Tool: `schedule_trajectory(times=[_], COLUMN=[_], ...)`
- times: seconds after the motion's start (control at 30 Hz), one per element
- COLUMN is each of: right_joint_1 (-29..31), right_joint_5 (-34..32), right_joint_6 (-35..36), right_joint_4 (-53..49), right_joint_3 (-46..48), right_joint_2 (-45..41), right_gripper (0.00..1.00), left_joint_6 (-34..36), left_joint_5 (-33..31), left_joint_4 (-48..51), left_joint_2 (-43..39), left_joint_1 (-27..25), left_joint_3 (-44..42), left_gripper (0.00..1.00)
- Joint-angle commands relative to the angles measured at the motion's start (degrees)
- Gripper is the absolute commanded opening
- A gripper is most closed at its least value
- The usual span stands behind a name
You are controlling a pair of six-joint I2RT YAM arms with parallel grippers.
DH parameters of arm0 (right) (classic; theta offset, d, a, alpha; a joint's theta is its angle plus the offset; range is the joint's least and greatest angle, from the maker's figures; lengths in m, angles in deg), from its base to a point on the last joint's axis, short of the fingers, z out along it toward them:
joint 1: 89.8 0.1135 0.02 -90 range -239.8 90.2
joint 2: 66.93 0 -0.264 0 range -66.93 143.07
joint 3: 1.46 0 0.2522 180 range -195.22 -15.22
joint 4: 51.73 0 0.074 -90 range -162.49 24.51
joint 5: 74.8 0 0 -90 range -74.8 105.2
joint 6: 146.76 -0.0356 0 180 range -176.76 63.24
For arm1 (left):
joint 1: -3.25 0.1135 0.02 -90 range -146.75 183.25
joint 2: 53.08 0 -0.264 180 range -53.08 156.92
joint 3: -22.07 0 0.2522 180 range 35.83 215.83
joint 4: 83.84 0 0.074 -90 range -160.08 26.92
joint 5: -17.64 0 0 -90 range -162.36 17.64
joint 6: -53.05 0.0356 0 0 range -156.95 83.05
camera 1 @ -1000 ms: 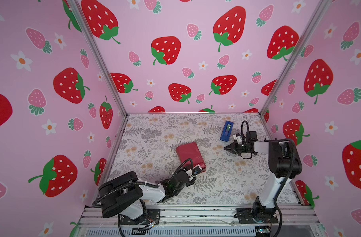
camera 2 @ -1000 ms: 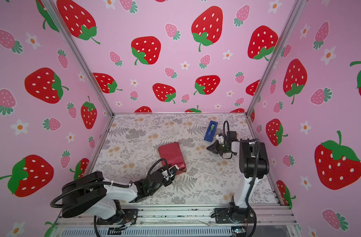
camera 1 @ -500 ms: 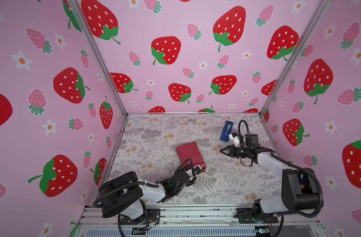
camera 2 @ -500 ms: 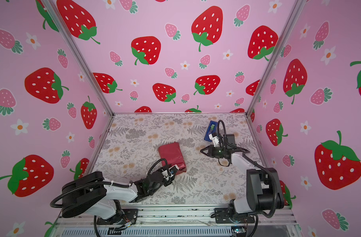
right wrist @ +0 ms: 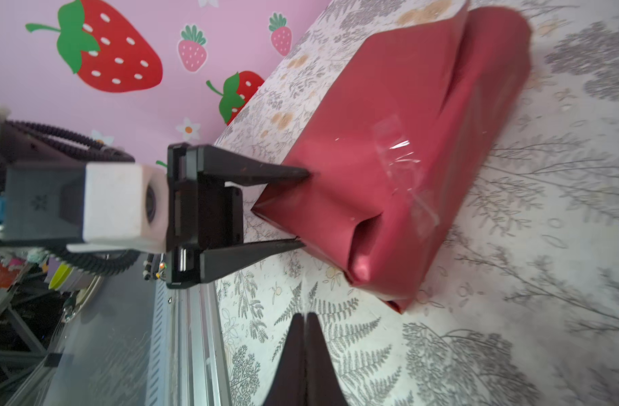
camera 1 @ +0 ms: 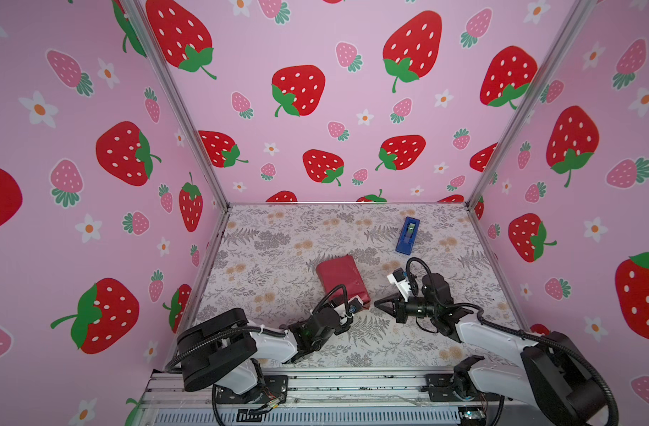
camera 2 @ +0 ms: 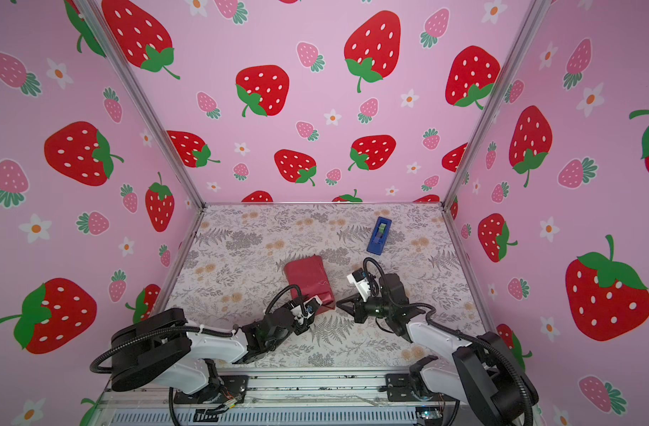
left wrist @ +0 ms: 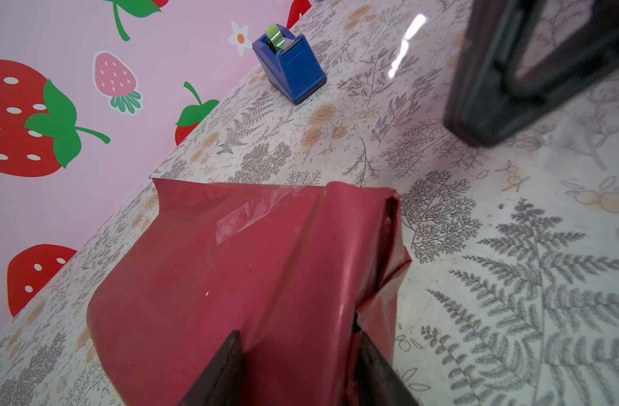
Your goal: Wrap the gift box in paper
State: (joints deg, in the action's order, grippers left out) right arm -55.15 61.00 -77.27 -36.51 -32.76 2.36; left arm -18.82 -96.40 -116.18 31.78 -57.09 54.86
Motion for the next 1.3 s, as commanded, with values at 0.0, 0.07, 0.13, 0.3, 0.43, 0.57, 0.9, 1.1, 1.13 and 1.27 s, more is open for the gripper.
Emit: schedule_trajectory(times=[0.0, 0.07, 0.13, 0.3, 0.43, 0.57, 0.9, 1.1, 1.13, 1.27], right_joint_1=[3.5, 5.1, 7.1, 9.1, 10.3, 10.5, 10.6, 10.6, 10.6, 10.6], right_joint_5=[-1.1, -1.4, -1.9, -3.7, -4.8, -7.2, -11.6, -12.6, -12.8, -13.6], right_joint_6=[3.5, 3.8, 4.6, 5.0, 4.3, 4.9, 5.5, 5.3, 5.1, 4.3], right_joint_4=[13.5, 18.0, 20.9, 25.6, 29.7, 29.8, 30.7, 30.4, 30.3, 29.7], right_joint_3=[0.9, 1.6, 1.5, 0.4, 0.2, -0.6, -1.7, -2.2, -2.3, -2.7], right_joint_2=[2.9, 5.3, 8.2, 14.8, 18.4, 20.4, 23.2, 23.8, 23.9, 24.3], right_gripper=[0.00, 0.00, 0.00, 0.00, 0.00, 0.00, 0.00, 0.00, 0.00, 0.00], left_joint_6=[-1.3, -1.3, -1.3, -1.3, -1.2, -1.2, -1.3, -2.0, -2.5, -3.5], left_joint_5=[-0.1, -0.2, -0.2, -0.1, -0.1, -0.1, -0.1, 0.4, 0.3, -0.2], left_joint_4=[8.5, 8.6, 8.6, 8.6, 8.8, 8.9, 9.8, 12.2, 13.4, 17.3], left_joint_2=[2.3, 2.5, 2.6, 2.4, 2.3, 2.3, 2.0, 1.1, 0.7, -0.6], left_joint_1=[0.6, 0.6, 0.6, 0.6, 0.6, 0.6, 0.6, 0.6, 0.5, -0.1], left_joint_3=[-0.1, -0.1, -0.1, -0.1, -0.1, 0.1, 0.5, 1.2, 1.5, 2.6], left_gripper=[0.52, 0.52, 0.52, 0.52, 0.52, 0.52, 0.52, 0.52, 0.52, 0.56])
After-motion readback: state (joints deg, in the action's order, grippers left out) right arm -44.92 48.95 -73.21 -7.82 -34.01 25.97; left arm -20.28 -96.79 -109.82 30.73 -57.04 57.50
